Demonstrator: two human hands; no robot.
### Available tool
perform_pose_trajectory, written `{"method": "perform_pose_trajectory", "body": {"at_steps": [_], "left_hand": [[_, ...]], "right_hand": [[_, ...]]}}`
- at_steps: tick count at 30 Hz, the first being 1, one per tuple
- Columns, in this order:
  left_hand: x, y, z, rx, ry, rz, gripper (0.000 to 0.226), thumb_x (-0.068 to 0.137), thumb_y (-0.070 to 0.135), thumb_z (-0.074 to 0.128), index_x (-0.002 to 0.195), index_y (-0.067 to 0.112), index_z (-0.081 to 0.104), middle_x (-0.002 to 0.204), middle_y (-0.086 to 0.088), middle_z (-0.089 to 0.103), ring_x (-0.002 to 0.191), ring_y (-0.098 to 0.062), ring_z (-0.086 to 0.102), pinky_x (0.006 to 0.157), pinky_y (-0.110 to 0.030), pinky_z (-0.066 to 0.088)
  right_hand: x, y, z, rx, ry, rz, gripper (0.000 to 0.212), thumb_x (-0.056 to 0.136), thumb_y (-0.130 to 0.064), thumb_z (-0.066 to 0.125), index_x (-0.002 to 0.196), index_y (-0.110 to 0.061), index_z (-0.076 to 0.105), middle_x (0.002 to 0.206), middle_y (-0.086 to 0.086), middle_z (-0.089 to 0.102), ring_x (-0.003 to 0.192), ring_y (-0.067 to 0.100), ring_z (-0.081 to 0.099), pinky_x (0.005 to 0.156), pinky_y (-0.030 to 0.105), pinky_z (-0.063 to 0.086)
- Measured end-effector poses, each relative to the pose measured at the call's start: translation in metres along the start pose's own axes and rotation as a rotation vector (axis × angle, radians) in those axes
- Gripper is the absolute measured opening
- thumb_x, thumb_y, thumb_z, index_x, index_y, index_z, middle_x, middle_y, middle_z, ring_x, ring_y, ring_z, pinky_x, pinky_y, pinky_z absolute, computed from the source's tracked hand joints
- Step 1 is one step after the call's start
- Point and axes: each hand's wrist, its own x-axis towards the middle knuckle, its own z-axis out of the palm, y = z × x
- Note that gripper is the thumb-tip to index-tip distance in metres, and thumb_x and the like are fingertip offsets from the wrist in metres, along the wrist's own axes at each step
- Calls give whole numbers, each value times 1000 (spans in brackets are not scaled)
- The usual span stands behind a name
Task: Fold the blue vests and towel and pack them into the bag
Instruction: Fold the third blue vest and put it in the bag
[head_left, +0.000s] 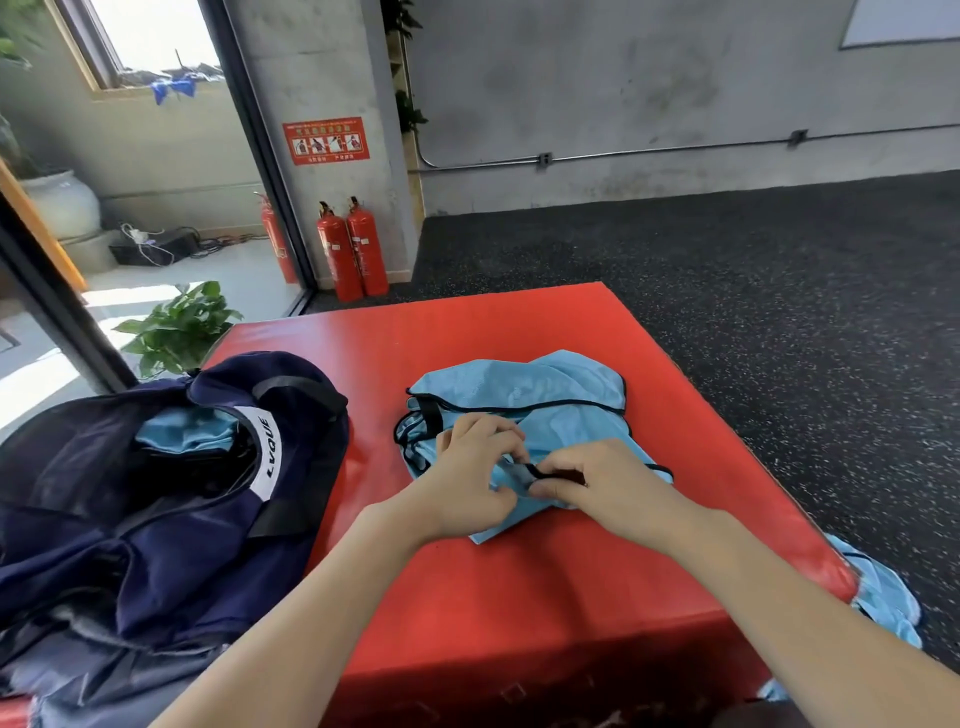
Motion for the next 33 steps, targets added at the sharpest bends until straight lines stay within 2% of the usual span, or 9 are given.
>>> {"method": "perform_pose_trajectory", "body": {"at_steps": [7, 10, 14, 17, 20, 25, 28, 30, 33], "left_hand": [[-17, 4, -7, -213, 8, -29, 16, 84, 39, 74, 86, 34, 60, 104, 16, 66, 111, -3, 55, 100, -29, 44], [-20, 15, -8, -321, 48, -80, 14, 88, 32, 74, 85, 23, 65, 89, 12, 70, 87, -3, 62, 84, -28, 50], [-23, 20, -10, -448, 77, -150, 17, 86, 20, 74, 81, 11, 61, 70, 9, 63, 66, -6, 54, 65, -25, 45], [-26, 21, -14, -526, 88, -185, 17, 83, 13, 71, 78, 12, 55, 64, 2, 58, 62, -16, 50, 61, -34, 40], [-30, 21, -20, -567, 83, -195, 18, 83, 5, 70, 77, 12, 54, 62, -3, 58, 58, -16, 50, 59, -31, 39], [-37, 16, -35, -690, 84, -177, 22, 81, 2, 77, 76, 10, 57, 72, -3, 62, 69, -17, 60, 69, -28, 49], [-44, 8, -48, -617, 143, -190, 20, 80, 2, 78, 79, 9, 59, 69, 3, 61, 67, -13, 57, 65, -22, 44], [-49, -2, -56, -540, 206, -203, 20, 78, 6, 81, 84, 13, 64, 71, 7, 63, 67, -9, 54, 68, -21, 42], [-59, -19, -64, -364, 287, -214, 23, 75, 18, 86, 89, 31, 73, 73, 7, 65, 70, -8, 53, 70, -20, 43]], "right_hand": [[-7, -2, -4, 51, 19, 38, 27, 87, -48, 73, 85, -21, 75, 69, 9, 60, 59, 6, 41, 57, 30, 31], [-7, -5, -1, 80, 19, 48, 38, 84, -55, 71, 82, -17, 73, 62, 2, 48, 58, 8, 36, 55, 29, 27], [-6, -8, 0, 104, 3, 80, 26, 85, -45, 75, 83, -20, 75, 63, -2, 48, 60, 8, 38, 56, 27, 28], [-7, -11, -1, 125, -7, 97, 15, 85, -38, 78, 84, -23, 77, 64, 0, 55, 59, 5, 42, 55, 21, 31], [-10, -10, -5, 117, -9, 110, 3, 85, -28, 79, 85, -27, 77, 73, 2, 67, 61, 0, 49, 59, 15, 37], [-15, 10, -19, 6, 58, 164, 13, 82, -30, 82, 85, -40, 74, 80, -13, 73, 68, -3, 59, 65, 15, 44], [-20, 24, -32, -84, 95, 172, 13, 82, -28, 81, 83, -39, 73, 73, -22, 69, 68, -2, 59, 63, 14, 41], [-26, 34, -44, -132, 117, 189, 12, 82, -29, 81, 78, -38, 74, 70, -15, 68, 64, 1, 56, 60, 19, 40], [-38, 45, -59, -182, 160, 203, 18, 80, -27, 82, 76, -42, 73, 77, -20, 71, 75, 1, 62, 71, 19, 44]]}}
